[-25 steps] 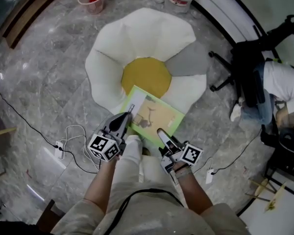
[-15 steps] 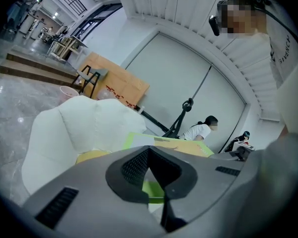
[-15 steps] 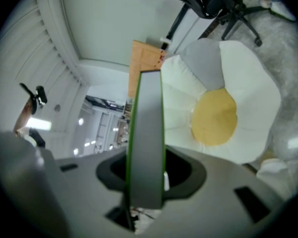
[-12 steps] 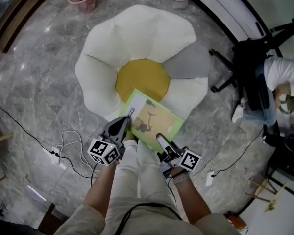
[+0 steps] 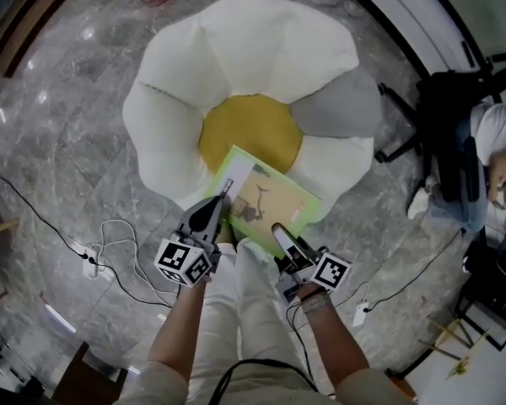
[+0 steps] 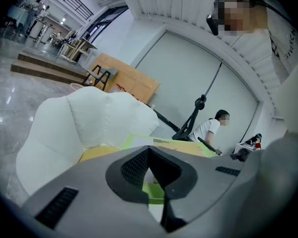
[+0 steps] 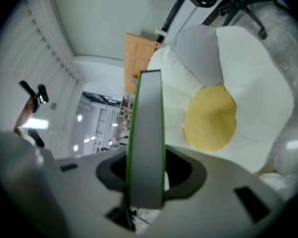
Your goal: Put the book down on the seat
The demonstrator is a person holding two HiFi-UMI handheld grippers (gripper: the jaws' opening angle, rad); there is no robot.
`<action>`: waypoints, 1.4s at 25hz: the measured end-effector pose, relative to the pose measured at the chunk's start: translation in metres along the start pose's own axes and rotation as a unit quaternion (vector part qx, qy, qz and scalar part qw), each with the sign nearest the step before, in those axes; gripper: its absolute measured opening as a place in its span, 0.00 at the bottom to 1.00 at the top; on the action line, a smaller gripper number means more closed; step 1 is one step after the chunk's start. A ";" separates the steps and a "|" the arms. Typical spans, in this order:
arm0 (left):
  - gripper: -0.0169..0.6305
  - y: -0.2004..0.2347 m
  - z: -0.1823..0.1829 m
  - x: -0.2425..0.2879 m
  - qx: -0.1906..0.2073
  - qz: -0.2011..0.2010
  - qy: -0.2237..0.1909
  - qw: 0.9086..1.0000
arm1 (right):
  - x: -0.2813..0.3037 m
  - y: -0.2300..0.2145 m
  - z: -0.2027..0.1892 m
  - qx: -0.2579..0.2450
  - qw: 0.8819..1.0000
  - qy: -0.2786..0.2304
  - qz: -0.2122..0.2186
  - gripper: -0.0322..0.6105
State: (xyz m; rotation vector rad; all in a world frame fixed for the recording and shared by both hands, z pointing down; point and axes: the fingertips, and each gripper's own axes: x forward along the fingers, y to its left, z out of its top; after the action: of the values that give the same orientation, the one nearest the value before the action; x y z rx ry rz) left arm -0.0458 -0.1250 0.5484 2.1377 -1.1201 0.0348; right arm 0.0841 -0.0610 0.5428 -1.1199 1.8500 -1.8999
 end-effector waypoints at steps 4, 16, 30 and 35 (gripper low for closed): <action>0.06 0.009 -0.001 0.014 -0.005 0.009 -0.012 1.000 | 0.011 -0.022 0.009 -0.001 1.000 -0.003 -0.007 0.28; 0.06 0.051 -0.036 0.064 -0.020 0.026 0.006 0.999 | 0.067 -0.081 0.042 0.008 1.000 -0.012 0.003 0.28; 0.06 0.071 -0.071 0.083 -0.002 0.055 -0.013 0.998 | 0.091 -0.122 0.052 0.013 0.999 -0.046 0.022 0.28; 0.06 0.088 -0.065 0.108 0.002 0.057 -0.020 0.998 | 0.111 -0.138 0.064 0.021 0.999 -0.042 0.016 0.28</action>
State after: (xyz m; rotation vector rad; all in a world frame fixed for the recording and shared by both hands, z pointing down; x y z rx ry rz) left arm -0.0238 -0.1948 0.6839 2.0839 -1.2662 0.0458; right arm 0.0970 -0.1598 0.7023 -1.1326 1.7649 -1.8356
